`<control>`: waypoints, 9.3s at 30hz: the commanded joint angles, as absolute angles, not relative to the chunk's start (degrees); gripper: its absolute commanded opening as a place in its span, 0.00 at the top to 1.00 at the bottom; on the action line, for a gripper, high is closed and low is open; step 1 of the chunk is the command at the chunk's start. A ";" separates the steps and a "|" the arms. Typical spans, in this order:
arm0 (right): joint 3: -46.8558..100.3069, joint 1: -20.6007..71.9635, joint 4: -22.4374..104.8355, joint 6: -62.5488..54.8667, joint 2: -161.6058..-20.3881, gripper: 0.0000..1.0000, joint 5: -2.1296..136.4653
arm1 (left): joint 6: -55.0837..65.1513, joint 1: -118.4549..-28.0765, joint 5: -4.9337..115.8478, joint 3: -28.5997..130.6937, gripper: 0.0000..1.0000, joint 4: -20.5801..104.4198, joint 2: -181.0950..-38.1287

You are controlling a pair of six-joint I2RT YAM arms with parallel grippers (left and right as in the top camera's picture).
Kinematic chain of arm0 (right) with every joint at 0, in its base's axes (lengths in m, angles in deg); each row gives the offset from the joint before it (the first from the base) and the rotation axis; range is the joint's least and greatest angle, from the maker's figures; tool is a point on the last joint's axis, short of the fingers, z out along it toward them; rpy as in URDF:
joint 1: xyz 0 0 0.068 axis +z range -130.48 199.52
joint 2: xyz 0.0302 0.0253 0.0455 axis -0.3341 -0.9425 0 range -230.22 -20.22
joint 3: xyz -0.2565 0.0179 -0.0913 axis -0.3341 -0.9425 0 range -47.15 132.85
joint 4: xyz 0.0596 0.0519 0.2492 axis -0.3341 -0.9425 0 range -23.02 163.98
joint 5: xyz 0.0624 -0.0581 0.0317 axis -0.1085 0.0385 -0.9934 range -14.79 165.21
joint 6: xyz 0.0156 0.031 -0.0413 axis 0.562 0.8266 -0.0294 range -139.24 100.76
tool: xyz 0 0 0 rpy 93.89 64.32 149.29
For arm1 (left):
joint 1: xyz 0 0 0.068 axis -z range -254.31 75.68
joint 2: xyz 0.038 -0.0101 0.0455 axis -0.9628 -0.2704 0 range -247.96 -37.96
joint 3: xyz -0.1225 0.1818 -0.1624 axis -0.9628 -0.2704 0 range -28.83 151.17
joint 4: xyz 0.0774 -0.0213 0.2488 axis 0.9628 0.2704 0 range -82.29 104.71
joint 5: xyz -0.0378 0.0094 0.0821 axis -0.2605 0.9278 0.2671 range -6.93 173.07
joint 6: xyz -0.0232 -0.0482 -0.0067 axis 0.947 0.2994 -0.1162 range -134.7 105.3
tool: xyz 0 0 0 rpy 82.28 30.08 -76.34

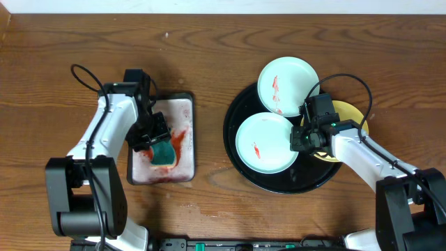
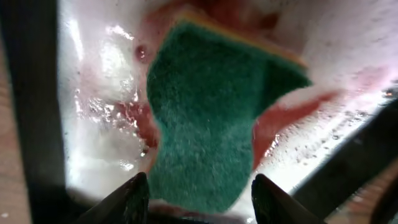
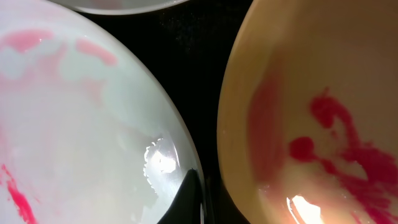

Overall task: Clean dirty plates on tray and stack at the side
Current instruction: 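Grasp the green sponge with the left gripper, then carry the sponge with the left gripper to the held green plate, then scrub the green plate with the sponge while the right gripper holds it, then return the sponge with the left gripper to the sink tray, then lift the cleaned green plate upright with the right gripper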

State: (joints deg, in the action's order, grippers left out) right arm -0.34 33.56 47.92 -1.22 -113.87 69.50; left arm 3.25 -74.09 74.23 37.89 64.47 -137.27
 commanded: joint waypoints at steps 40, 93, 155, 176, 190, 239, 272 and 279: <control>-1.04 33.10 45.89 -6.31 -114.96 0.99 65.04 | 19.93 -35.33 60.75 47.88 0.92 46.91 -148.09; -1.04 33.10 43.48 -10.38 -114.96 0.99 65.08 | 17.55 -34.61 74.80 52.73 0.89 51.50 -158.91; -1.04 33.10 42.94 -9.20 -114.94 0.99 65.34 | 25.20 -36.80 89.47 60.69 0.92 67.09 -150.76; 0.53 33.28 43.00 -5.98 -108.76 0.99 65.43 | 13.59 -61.10 87.02 48.47 0.87 71.81 -133.51; 0.86 50.11 41.19 -8.67 -88.41 0.99 103.88 | 10.14 -65.19 81.38 45.76 0.44 70.63 -128.14; 3.87 77.71 44.62 -27.67 -86.07 0.99 135.42 | 10.16 -65.19 81.31 45.76 0.16 72.12 -111.31; 3.87 77.58 44.38 -28.89 -86.09 0.99 135.39 | 10.16 -65.19 81.31 45.76 0.16 72.12 -111.31; 3.87 79.39 45.76 -37.57 -86.11 0.99 138.85 | 10.16 -65.19 81.31 45.76 0.16 72.12 -111.31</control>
